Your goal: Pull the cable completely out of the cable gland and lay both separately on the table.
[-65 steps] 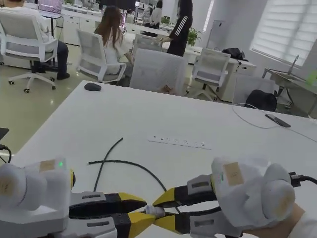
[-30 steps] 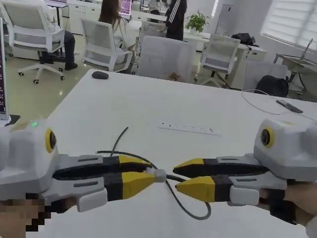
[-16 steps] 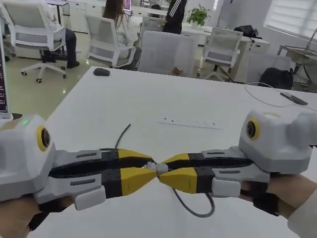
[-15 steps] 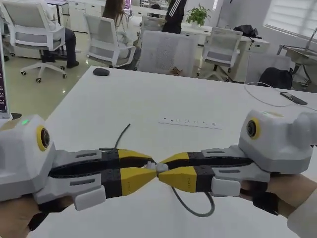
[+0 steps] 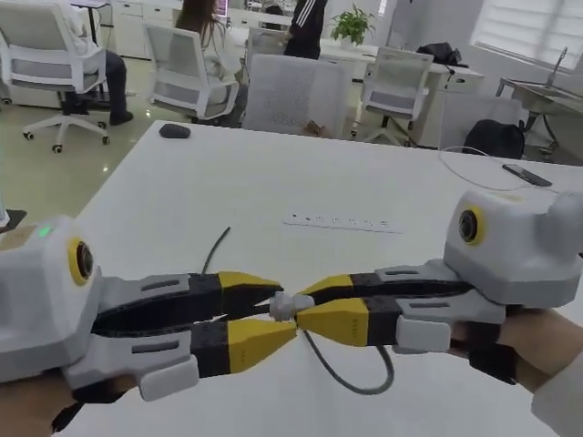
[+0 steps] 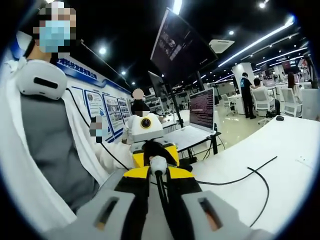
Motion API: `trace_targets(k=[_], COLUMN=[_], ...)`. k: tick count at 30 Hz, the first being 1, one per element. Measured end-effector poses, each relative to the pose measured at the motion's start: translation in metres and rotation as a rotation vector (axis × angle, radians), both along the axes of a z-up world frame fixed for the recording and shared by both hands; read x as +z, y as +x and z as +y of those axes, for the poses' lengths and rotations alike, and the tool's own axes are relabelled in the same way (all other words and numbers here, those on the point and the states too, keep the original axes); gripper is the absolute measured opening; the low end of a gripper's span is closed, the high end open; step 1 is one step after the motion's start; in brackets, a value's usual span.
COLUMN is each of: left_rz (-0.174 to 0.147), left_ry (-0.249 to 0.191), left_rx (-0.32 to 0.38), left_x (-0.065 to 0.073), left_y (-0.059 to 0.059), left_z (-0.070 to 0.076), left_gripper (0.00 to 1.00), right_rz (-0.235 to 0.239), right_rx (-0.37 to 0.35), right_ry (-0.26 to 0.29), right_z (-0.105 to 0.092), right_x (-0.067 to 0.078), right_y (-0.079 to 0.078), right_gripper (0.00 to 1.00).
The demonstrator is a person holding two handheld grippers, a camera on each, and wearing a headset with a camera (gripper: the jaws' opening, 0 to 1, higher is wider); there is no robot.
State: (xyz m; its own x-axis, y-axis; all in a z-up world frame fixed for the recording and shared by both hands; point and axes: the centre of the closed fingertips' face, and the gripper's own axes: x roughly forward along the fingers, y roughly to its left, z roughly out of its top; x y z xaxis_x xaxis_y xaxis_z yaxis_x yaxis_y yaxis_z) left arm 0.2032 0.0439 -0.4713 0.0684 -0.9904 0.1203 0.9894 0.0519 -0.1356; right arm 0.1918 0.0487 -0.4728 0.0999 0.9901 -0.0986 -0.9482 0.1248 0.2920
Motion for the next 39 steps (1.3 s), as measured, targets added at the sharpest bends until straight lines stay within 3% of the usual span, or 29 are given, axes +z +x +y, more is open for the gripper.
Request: trace_targets(k=[9,11,12,13,20,25,27,34,35,36,37,38,39], left_rz=[0.037,0.068,0.111,0.118,0.128,0.151,0.162,0.263,0.304,0.261,0.257,0.171,0.14], left_ry=[-0.017,-0.009,0.002,0.009,0.041,0.027,0.021,0.027,-0.014,-0.049,0.024,0.018,0.022], left_rx=[-0.034,-0.04,-0.042,-0.041,-0.021,-0.037,-0.05,-0.102,-0.111,-0.166,-0.091,-0.09,-0.078], left_x=[0.003,0.0,-0.003,-0.004,-0.01,-0.009,-0.008,-0.015,-0.008,0.0,-0.015,-0.011,-0.01], left_y=[-0.005,-0.004,-0.002,-0.001,0.003,0.002,-0.001,-0.006,-0.007,-0.015,-0.006,-0.008,-0.009], left_z=[0.004,0.004,0.004,0.004,0.007,0.008,0.008,0.007,0.007,0.006,0.01,0.01,0.011], left_gripper=[0.16,0.15,0.15,0.15,0.14,0.14,0.14,0.14,0.14,0.14,0.14,0.14,0.14], right_rz=[0.014,0.009,0.003,-0.001,-0.1,-0.215,-0.224,-0.44,-0.473,-0.465,-0.47,-0.321,-0.236], right_rx=[0.018,0.019,0.017,0.015,-0.026,-0.032,-0.025,0.006,-0.015,-0.029,0.001,0.003,0.005], right_ry=[0.018,0.006,-0.009,-0.019,-0.032,-0.027,-0.026,-0.158,-0.226,-0.289,-0.211,-0.156,-0.141], right_z=[0.003,0.004,0.004,0.004,0.006,0.007,0.006,0.005,0.002,-0.002,0.004,0.005,0.004], right_x=[0.0,-0.002,-0.004,-0.007,-0.013,-0.011,-0.01,-0.02,-0.027,-0.037,-0.027,-0.025,-0.025], right_y=[-0.003,-0.004,-0.003,-0.002,0.001,-0.001,-0.003,-0.008,-0.003,-0.002,-0.008,-0.014,-0.015], right_gripper=[0.11,0.11,0.11,0.11,0.11,0.1,0.1,0.09,0.05,0.0,0.0,0.01,0.01])
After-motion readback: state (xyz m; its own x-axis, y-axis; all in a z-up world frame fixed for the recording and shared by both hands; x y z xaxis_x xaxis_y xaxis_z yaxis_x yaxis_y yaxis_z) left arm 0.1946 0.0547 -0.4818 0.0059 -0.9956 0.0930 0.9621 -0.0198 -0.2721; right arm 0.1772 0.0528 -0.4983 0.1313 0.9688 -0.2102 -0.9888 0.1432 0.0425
